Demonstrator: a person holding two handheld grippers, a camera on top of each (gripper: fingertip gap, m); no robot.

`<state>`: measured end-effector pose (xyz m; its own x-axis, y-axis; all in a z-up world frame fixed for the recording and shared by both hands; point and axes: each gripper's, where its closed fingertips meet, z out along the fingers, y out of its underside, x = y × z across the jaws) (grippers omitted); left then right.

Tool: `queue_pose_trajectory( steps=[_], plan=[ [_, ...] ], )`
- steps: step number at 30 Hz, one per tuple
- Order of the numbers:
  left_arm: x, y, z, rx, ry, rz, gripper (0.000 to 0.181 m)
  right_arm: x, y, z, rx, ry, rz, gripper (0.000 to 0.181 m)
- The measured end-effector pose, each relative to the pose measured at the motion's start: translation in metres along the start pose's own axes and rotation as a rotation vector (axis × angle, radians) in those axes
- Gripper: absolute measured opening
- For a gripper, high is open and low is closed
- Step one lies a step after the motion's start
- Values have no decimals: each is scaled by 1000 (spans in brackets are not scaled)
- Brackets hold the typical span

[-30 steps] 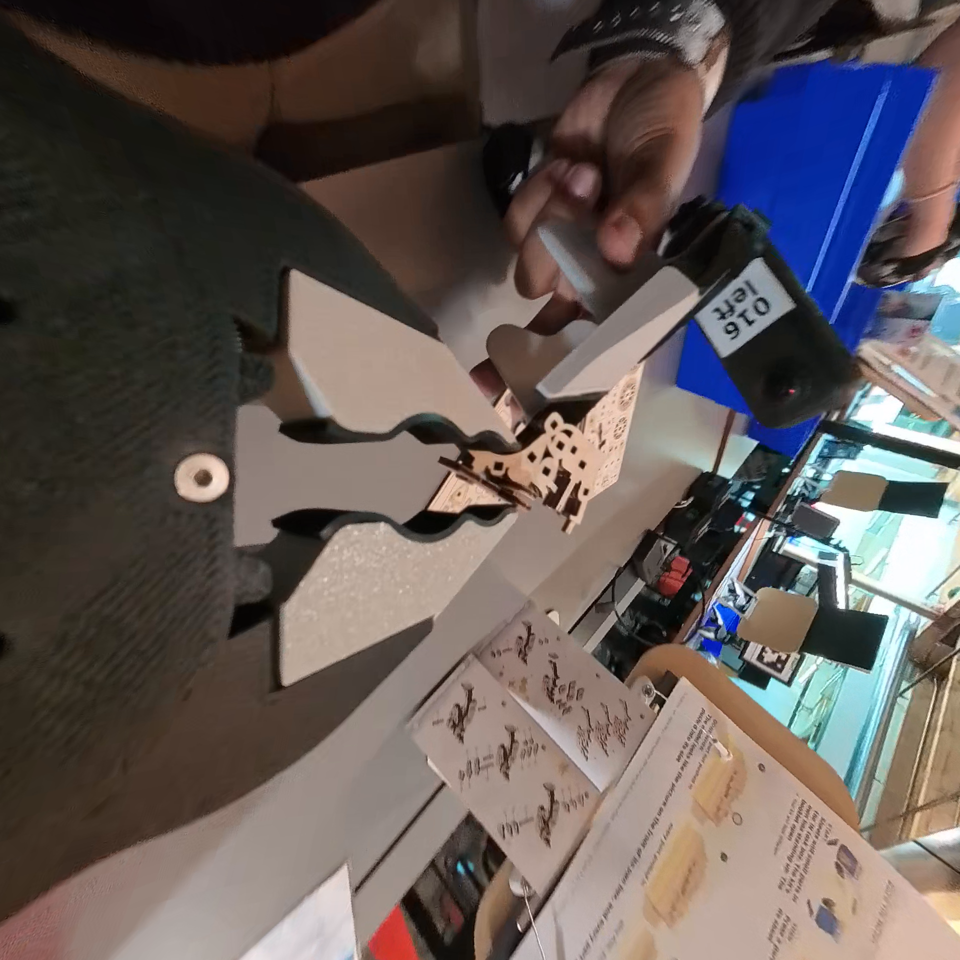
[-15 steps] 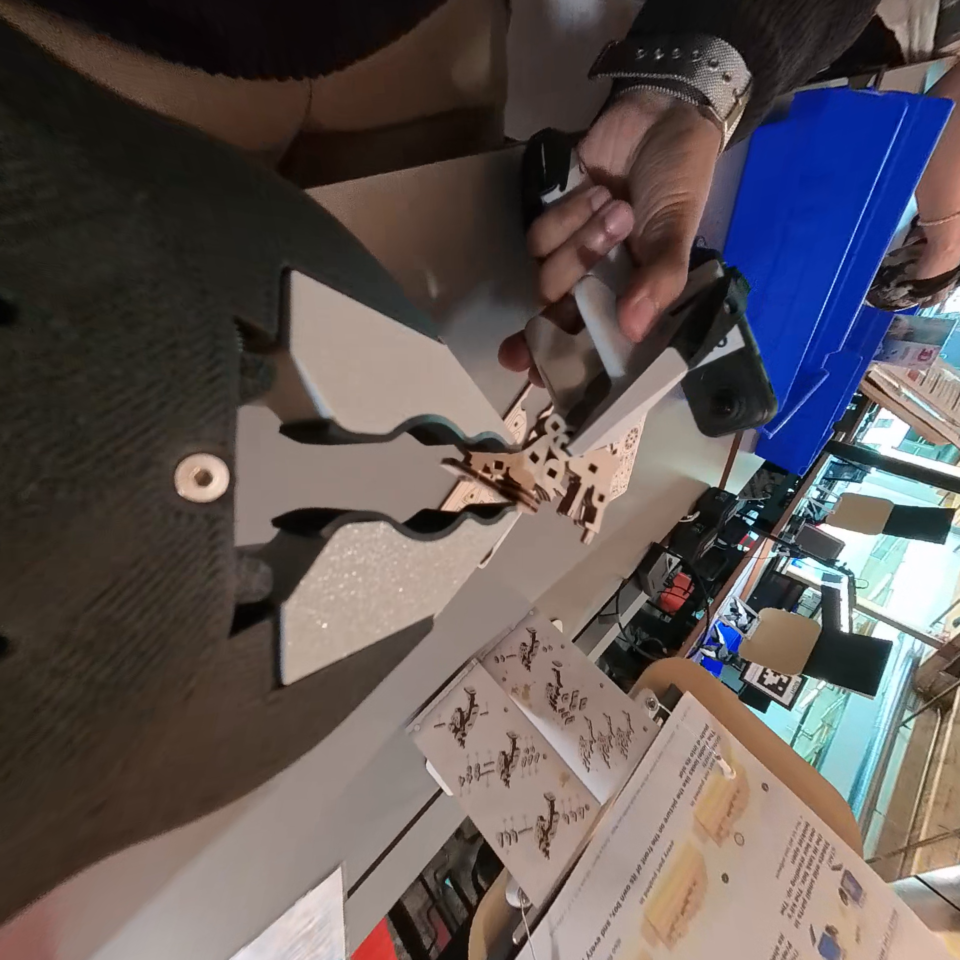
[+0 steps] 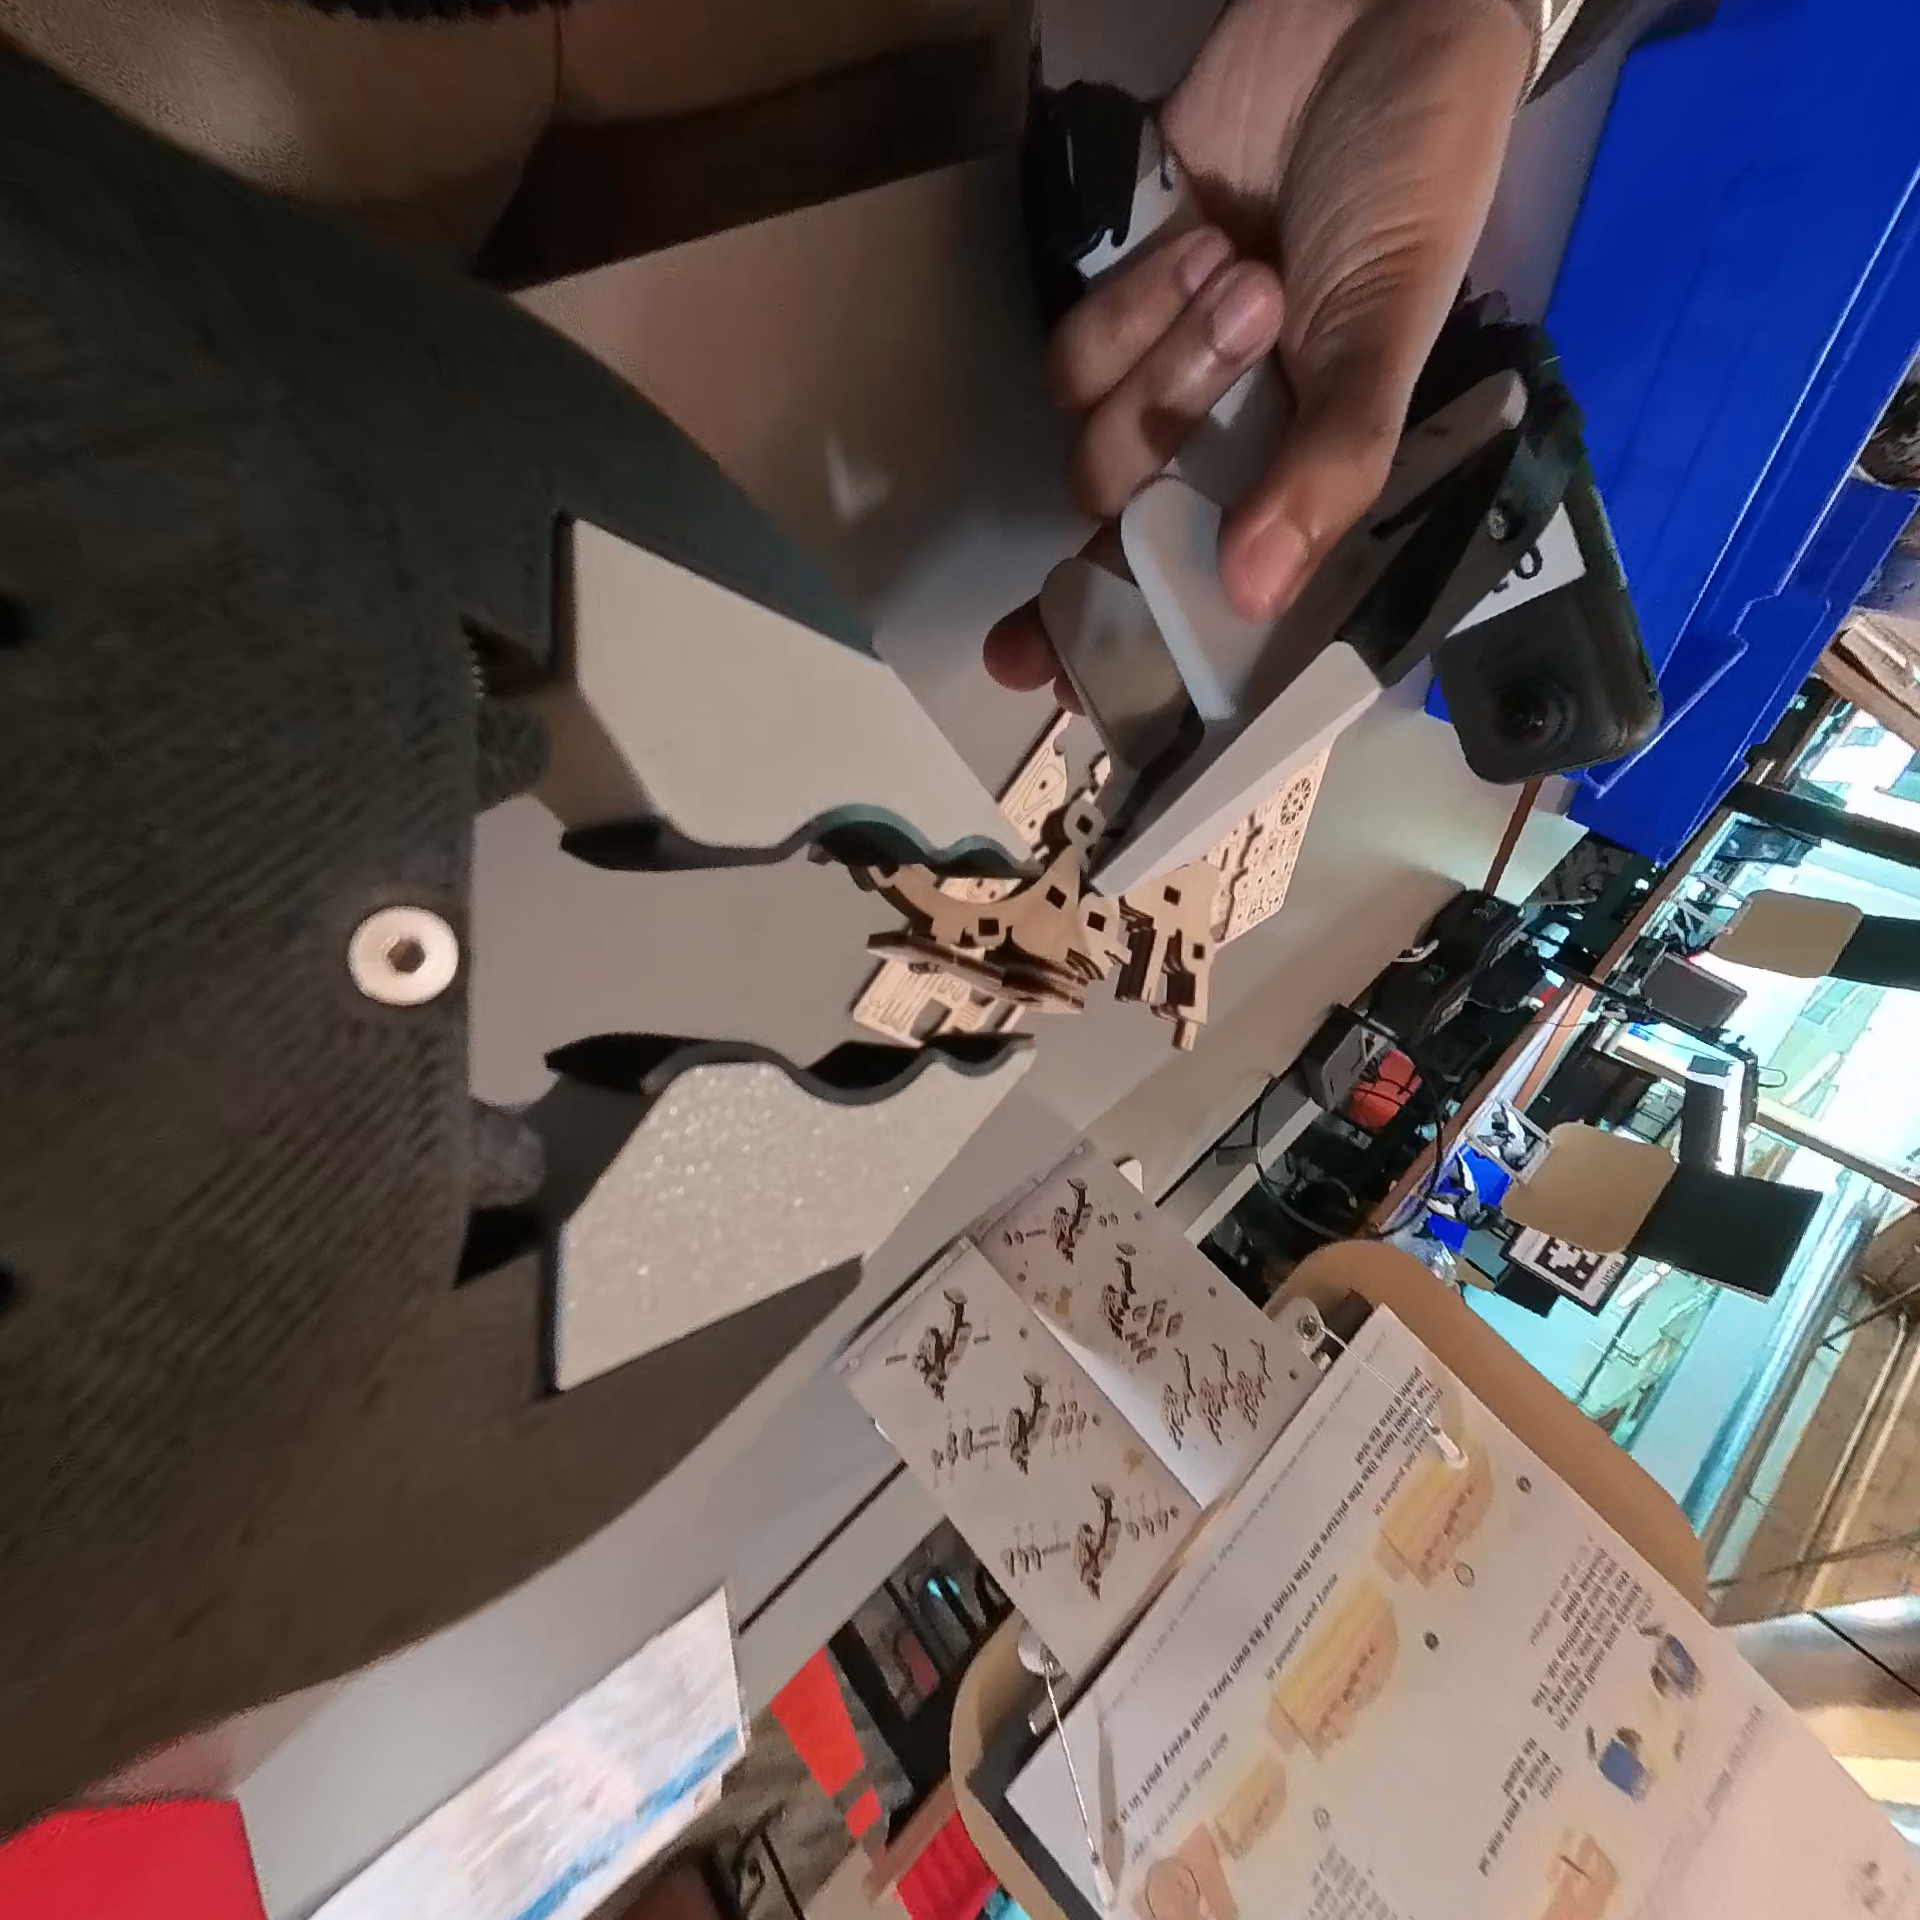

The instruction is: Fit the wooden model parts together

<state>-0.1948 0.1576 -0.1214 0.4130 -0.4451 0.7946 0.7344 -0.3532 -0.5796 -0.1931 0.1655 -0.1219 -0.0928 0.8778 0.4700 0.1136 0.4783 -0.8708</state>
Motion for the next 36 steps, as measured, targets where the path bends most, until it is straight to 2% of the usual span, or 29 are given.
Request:
queue_pose_trajectory(
  steps=[11,17,32,36],
  plan=[
    [-2,-2,-3,100,-70,-26,6,-3,-6,4,37,94,-163,32],
    [-1,-5,-5,121,-89,8,6,-3,-6,7,23,90,-65,28],
    [1,-4,-3,62,-74,51,6,-2,-6,4,58,44,-59,22],
    [11,-7,0,51,-12,78,19,4,-9,1,92,16,80,20]
  ],
)
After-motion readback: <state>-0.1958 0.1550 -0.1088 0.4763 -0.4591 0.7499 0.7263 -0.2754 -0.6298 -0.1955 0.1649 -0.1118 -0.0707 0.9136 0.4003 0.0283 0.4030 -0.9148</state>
